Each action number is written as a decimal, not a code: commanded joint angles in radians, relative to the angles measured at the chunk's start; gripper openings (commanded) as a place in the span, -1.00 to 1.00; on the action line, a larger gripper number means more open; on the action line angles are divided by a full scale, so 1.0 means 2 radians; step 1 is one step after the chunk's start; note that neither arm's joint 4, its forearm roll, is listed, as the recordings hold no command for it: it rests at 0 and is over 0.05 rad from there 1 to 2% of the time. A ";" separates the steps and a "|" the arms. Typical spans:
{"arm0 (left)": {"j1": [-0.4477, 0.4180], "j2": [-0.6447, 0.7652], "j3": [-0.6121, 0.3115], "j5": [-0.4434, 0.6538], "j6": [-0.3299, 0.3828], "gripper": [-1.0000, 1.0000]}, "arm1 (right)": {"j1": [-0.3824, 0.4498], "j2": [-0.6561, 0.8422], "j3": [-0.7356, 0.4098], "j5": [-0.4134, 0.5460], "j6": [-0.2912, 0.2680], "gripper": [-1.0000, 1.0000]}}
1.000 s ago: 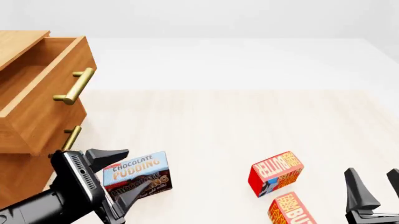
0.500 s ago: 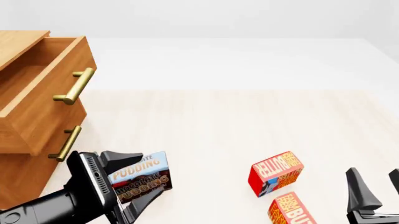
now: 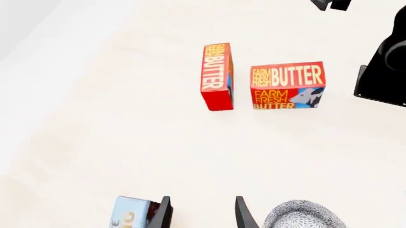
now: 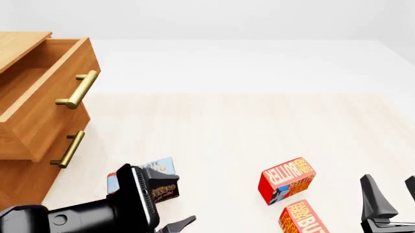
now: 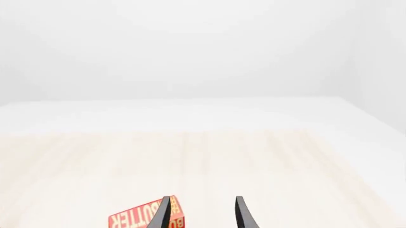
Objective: Put the bowl in the top drawer of the cabinet.
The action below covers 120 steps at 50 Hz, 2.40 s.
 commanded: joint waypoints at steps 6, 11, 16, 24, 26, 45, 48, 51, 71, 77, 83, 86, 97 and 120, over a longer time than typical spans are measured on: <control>-0.068 0.101 -0.035 0.027 -0.020 1.00 | -0.002 0.000 0.000 0.000 0.001 1.00; -0.085 0.116 -0.038 0.031 -0.026 1.00 | 0.002 0.001 0.000 0.000 0.001 1.00; -0.087 0.115 -0.048 0.052 -0.025 1.00 | 0.002 0.000 0.000 0.000 0.001 1.00; -0.114 0.133 -0.058 0.080 -0.044 1.00 | 0.003 0.000 0.000 0.000 0.000 1.00; -0.115 0.132 -0.061 0.087 -0.046 1.00 | 0.003 0.001 0.000 0.000 0.000 1.00; -0.124 0.114 -0.066 0.138 -0.050 1.00 | 0.005 0.000 0.000 0.000 0.000 1.00; -0.119 0.108 -0.066 0.147 -0.046 1.00 | 0.006 0.000 0.000 0.000 0.000 1.00; -0.112 0.103 -0.064 0.158 -0.041 1.00 | 0.006 0.000 0.000 0.000 -0.001 1.00; -0.098 0.118 -0.045 0.134 -0.045 1.00 | 0.006 0.000 0.000 -0.001 -0.001 1.00; -0.102 0.128 -0.037 0.120 -0.052 1.00 | 0.005 0.000 0.000 0.000 -0.002 1.00; -0.106 0.124 -0.040 0.124 -0.056 1.00 | 0.007 0.000 0.000 0.000 -0.003 1.00; -0.108 0.124 -0.040 0.123 -0.059 1.00 | 0.007 0.000 0.000 0.000 -0.003 1.00; -0.110 0.129 -0.035 0.110 -0.064 1.00 | 0.007 0.000 0.000 0.000 -0.003 1.00; -0.129 0.134 -0.007 0.080 -0.106 1.00 | 0.009 0.000 0.000 0.000 -0.002 1.00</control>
